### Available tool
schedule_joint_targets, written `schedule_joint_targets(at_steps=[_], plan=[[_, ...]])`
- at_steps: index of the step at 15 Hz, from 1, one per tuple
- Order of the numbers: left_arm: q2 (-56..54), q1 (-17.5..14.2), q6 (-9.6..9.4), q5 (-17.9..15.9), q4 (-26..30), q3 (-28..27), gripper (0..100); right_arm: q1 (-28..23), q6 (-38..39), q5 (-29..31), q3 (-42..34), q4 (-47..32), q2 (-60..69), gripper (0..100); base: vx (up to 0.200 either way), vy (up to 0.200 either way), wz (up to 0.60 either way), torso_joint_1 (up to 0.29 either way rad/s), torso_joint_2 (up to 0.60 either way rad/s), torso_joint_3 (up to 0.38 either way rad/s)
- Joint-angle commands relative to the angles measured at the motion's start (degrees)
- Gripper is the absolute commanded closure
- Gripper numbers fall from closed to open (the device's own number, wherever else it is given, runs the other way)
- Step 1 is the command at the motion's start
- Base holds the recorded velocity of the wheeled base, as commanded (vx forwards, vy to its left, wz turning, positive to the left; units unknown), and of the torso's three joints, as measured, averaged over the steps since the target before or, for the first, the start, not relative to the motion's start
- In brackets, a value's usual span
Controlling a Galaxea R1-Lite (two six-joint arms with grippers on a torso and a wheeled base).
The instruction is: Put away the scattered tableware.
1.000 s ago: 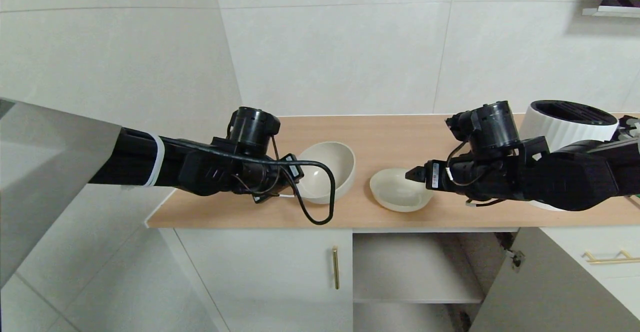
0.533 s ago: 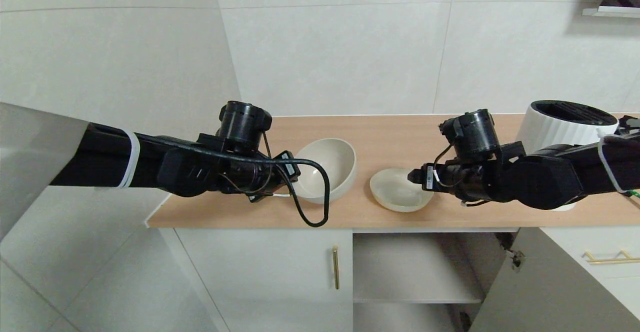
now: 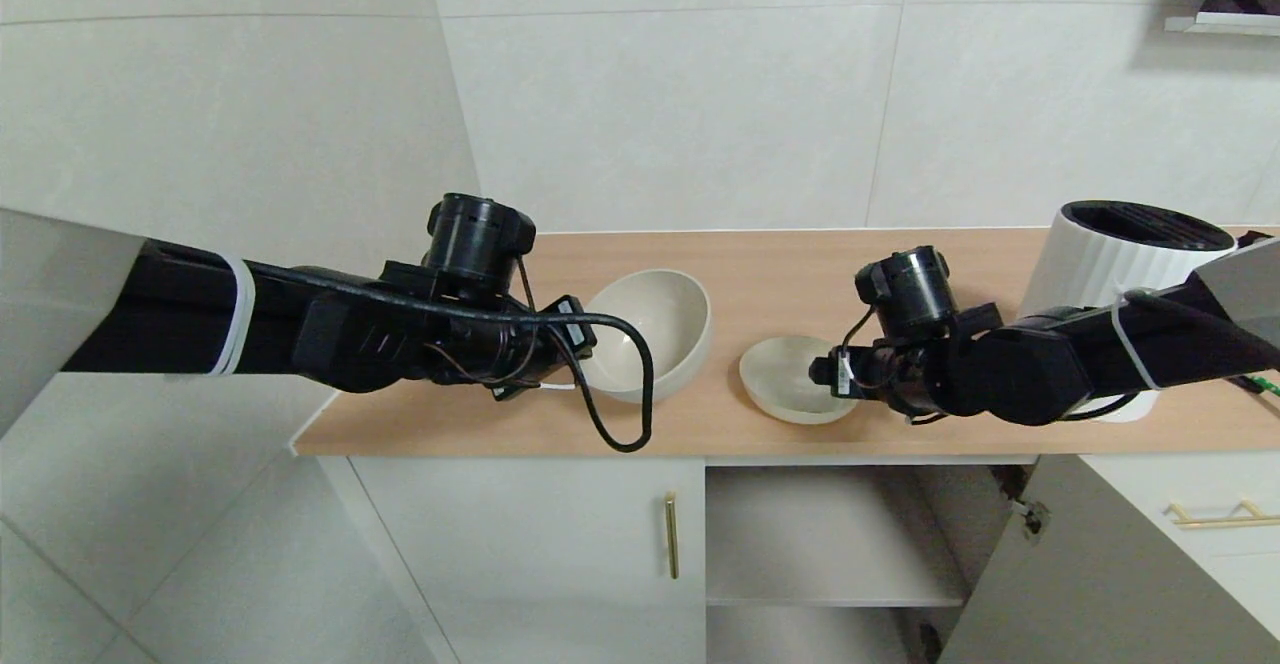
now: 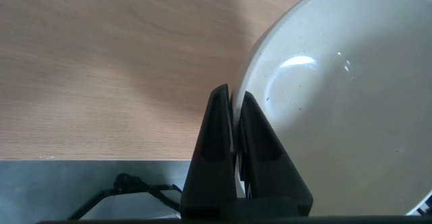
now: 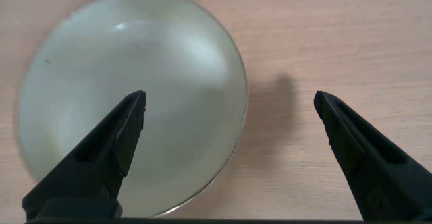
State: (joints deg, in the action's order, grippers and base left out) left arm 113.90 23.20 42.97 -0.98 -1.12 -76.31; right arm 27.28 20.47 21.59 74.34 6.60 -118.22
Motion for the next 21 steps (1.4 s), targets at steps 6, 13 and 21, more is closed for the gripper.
schedule_joint_targets(at_steps=[6,13,21], plan=[[-0.25,-0.08,0.01,0.01,-0.02,0.02,100,-0.04,0.1,0.03,0.28,0.0,-1.22,100,0.0,0.0,0.0,0.0,0.0,0.0],[-2.19,-0.17,-1.66,0.01,0.15,2.22,100,-0.21,0.45,-0.5,0.11,-0.53,1.07,100,0.0,0.0,0.0,0.0,0.0,0.0],[-18.8,-2.54,-7.99,-5.18,-0.11,16.2,100,-1.44,0.27,-10.52,-7.63,-11.43,15.92,100,0.0,0.0,0.0,0.0,0.0,0.0]])
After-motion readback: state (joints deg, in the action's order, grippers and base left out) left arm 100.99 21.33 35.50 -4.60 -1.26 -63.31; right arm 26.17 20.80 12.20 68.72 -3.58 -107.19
